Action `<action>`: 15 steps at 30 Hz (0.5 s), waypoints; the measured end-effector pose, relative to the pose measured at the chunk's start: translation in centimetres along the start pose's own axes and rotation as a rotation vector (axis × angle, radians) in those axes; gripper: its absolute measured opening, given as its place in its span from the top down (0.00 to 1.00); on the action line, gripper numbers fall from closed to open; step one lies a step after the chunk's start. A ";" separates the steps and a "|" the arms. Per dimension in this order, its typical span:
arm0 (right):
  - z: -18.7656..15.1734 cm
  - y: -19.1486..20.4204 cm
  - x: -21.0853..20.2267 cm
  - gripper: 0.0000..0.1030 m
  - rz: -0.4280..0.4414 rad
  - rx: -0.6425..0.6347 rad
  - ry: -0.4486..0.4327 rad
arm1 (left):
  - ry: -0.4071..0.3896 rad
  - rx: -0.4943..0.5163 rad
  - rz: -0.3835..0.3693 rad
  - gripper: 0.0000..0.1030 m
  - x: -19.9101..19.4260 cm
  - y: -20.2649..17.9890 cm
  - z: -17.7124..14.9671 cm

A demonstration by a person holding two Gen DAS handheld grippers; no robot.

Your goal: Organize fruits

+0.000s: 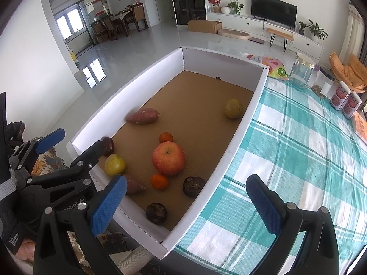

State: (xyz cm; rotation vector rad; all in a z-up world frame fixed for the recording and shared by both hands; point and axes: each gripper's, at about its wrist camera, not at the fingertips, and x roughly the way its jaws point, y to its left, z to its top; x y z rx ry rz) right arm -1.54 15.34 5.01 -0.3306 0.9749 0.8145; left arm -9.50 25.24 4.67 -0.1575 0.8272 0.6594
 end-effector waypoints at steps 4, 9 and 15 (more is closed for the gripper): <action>0.0 0.2 -0.2 0.00 -0.013 -0.009 -0.002 | 0.004 -0.004 -0.003 0.14 0.0 0.1 0.0; -0.1 0.5 0.0 0.00 -0.020 -0.019 0.010 | 0.006 -0.005 -0.005 0.14 0.0 0.2 0.0; -0.2 0.6 0.3 0.00 -0.022 -0.024 0.021 | 0.011 -0.002 -0.003 0.14 0.3 0.3 -0.1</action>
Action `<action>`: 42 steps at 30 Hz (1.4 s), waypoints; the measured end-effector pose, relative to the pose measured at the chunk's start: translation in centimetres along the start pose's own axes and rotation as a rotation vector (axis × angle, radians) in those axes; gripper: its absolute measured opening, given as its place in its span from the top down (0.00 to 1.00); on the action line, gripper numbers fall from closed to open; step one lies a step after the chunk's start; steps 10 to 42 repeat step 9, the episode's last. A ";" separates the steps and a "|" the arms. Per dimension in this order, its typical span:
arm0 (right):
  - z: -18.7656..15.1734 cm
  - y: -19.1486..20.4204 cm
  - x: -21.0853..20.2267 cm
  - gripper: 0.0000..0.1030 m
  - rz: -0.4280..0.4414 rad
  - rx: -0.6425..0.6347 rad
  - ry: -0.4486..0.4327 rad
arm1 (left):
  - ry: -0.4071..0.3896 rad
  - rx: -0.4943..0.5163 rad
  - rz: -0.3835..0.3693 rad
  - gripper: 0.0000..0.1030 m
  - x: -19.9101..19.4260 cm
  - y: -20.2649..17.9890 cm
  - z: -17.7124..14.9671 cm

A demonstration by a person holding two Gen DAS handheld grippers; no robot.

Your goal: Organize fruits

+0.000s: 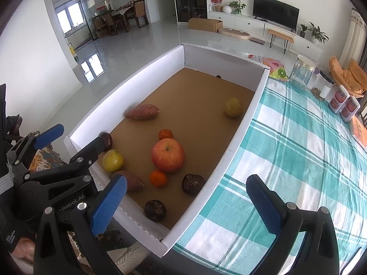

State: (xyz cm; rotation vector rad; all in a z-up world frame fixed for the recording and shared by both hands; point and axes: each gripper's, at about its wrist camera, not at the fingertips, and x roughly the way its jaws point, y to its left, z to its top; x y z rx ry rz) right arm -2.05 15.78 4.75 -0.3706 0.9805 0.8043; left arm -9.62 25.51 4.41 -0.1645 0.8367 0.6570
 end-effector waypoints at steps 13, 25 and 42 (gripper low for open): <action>0.1 0.0 0.3 0.00 -0.007 0.009 0.004 | 0.012 -0.006 -0.024 0.14 0.2 0.4 -0.3; 0.1 0.0 0.3 0.00 -0.007 0.009 0.004 | 0.012 -0.006 -0.024 0.14 0.2 0.4 -0.3; 0.1 0.0 0.3 0.00 -0.007 0.009 0.004 | 0.012 -0.006 -0.024 0.14 0.2 0.4 -0.3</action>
